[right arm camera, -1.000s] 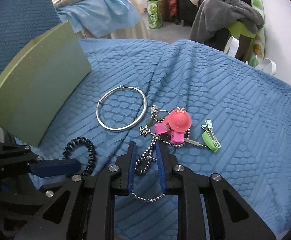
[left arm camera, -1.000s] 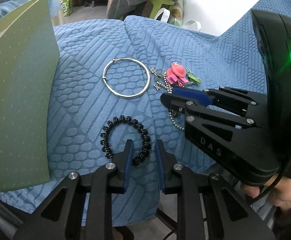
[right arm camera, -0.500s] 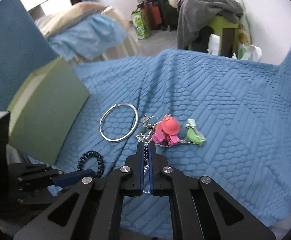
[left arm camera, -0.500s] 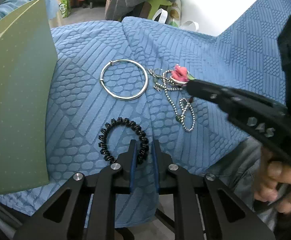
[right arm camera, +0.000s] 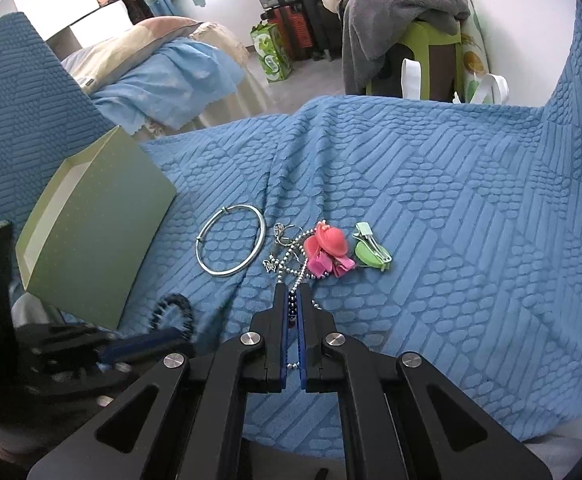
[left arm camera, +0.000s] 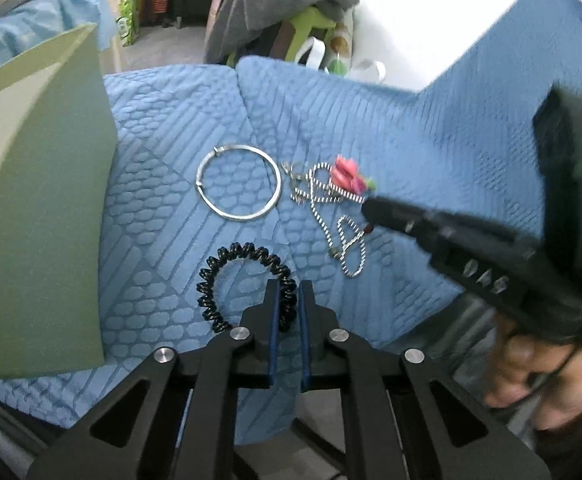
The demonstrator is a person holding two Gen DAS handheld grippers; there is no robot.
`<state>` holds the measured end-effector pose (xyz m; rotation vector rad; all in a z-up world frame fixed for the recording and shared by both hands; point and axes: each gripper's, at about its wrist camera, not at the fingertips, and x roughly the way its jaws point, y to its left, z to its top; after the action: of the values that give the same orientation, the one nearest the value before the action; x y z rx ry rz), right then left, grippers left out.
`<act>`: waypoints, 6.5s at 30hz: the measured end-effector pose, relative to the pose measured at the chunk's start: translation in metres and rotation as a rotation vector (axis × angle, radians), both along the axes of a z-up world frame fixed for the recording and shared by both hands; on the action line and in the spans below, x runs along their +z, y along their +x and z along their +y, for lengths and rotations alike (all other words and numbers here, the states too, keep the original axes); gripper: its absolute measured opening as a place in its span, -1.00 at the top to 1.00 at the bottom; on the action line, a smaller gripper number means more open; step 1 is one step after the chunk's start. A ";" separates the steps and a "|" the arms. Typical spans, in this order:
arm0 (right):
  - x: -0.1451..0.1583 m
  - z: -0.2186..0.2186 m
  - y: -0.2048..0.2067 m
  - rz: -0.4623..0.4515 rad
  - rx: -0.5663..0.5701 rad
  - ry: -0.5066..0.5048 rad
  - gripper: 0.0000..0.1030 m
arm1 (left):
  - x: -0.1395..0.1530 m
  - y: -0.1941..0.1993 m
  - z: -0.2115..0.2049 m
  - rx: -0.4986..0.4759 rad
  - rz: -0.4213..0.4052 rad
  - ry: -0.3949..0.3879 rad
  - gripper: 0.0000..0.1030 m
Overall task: Organize jewelry
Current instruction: 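Lift the coil bracelet with the left tool while the right tool lifts the ball chain with pink keychain, then carry the coil bracelet in the left tool while the right tool carries the ball chain over the box, then open the left tool over the box while the right tool releases the ball chain inside, then move the left tool to the silver hoop bangle while the right tool reaches the pink hat keychain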
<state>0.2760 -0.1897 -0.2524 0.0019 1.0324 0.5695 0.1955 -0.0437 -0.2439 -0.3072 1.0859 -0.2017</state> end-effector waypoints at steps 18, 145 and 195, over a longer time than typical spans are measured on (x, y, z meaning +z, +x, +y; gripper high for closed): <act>0.054 0.005 -0.019 -0.079 -0.016 0.086 0.97 | 0.044 -0.005 0.025 0.073 -0.026 -0.095 0.86; 0.141 0.015 -0.050 -0.345 -0.167 -0.045 0.40 | 0.130 0.006 0.095 0.081 -0.226 -0.056 -0.03; 0.000 -0.004 0.036 -0.124 -0.023 -0.126 0.89 | -0.017 0.067 -0.006 -0.043 -0.071 0.103 0.61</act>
<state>0.3122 -0.1938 -0.2526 -0.1310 0.9446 0.4771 0.2623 -0.0494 -0.2609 -0.1832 1.0291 -0.1932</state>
